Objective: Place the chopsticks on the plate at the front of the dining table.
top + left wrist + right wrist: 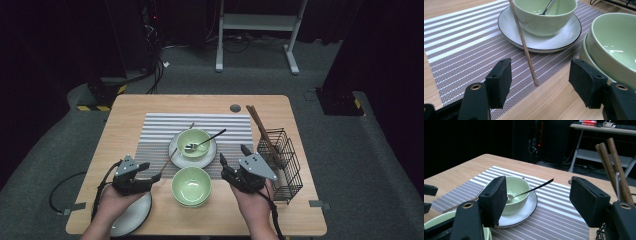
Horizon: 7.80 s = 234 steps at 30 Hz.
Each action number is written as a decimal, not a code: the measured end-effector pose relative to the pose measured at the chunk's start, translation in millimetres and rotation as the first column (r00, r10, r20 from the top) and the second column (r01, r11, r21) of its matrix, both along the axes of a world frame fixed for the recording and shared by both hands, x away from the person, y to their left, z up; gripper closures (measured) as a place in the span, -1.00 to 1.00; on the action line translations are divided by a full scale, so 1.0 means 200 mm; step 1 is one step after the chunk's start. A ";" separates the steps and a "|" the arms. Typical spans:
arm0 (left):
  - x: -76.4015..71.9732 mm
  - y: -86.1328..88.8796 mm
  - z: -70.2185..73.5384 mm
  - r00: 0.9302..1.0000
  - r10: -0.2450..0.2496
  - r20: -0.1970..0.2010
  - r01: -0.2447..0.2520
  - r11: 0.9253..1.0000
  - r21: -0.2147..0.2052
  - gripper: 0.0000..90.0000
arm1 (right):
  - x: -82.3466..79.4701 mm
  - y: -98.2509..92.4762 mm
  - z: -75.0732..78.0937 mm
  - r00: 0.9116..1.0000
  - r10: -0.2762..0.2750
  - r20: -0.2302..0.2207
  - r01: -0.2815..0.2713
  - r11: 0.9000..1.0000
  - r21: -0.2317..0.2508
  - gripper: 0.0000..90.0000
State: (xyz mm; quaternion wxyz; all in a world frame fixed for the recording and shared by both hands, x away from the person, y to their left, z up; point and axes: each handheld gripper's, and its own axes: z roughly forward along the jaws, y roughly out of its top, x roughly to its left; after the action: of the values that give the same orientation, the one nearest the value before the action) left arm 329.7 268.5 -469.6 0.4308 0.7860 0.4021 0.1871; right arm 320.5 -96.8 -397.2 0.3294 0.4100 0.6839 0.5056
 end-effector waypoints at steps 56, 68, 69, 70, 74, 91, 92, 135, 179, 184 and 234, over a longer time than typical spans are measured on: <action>0.02 -0.02 -0.01 1.000 -0.006 0.014 0.006 1.000 -0.015 -0.20 | 0.19 -0.15 0.24 0.993 -0.111 0.027 0.112 0.993 -0.027 -0.26; 0.01 -0.04 0.00 1.000 -0.026 0.008 0.027 0.999 -0.043 -0.19 | 0.24 -0.20 0.26 0.989 -0.144 0.008 0.145 0.989 -0.031 -0.15; 0.01 -0.05 0.01 0.999 -0.030 0.014 0.031 0.999 -0.037 -0.19 | 0.25 -0.20 0.26 0.989 -0.146 0.006 0.146 0.989 -0.032 -0.14; 0.01 -0.05 0.01 0.999 -0.030 0.015 0.030 0.999 -0.035 -0.20 | 0.25 -0.20 0.26 0.989 -0.147 0.005 0.147 0.989 -0.033 -0.13; 0.01 -0.05 0.02 0.999 -0.028 0.022 0.029 0.999 -0.043 -0.20 | 0.27 -0.20 0.27 0.989 -0.150 0.008 0.150 0.988 -0.037 -0.08; 0.01 -0.04 0.01 1.000 -0.017 0.019 0.017 0.999 -0.038 -0.19 | 0.39 -0.25 0.26 0.982 -0.189 -0.011 0.188 0.981 -0.040 0.01; 0.01 -0.04 0.01 1.000 -0.016 0.017 0.017 0.999 -0.040 -0.19 | 0.40 -0.24 0.26 0.982 -0.189 -0.010 0.188 0.981 -0.042 0.02; 0.01 -0.02 0.00 1.000 -0.015 0.009 0.016 0.999 -0.044 -0.19 | 0.65 -0.21 0.10 0.967 -0.240 -0.090 0.234 0.970 -0.072 0.47; 0.00 -0.02 0.00 1.000 -0.009 0.006 0.010 0.999 -0.050 -0.19 | 0.48 -0.25 0.17 0.975 -0.222 -0.021 0.217 0.967 -0.135 0.73; -0.01 -0.04 0.00 1.000 -0.015 0.003 0.015 0.999 -0.041 -0.19 | 0.42 -0.24 0.16 0.979 -0.206 0.012 0.205 0.967 -0.150 0.74; -0.01 -0.01 -0.03 1.000 -0.021 0.012 0.021 0.999 -0.043 -0.24 | 0.25 -0.42 0.34 0.952 -0.270 0.144 0.271 0.963 0.013 0.84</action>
State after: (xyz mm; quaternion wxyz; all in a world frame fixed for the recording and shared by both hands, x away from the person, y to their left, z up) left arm 327.4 266.2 -475.3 0.4518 0.7796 0.3953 0.1785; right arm 369.7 -180.7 -329.8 0.4456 0.4607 0.5974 0.4820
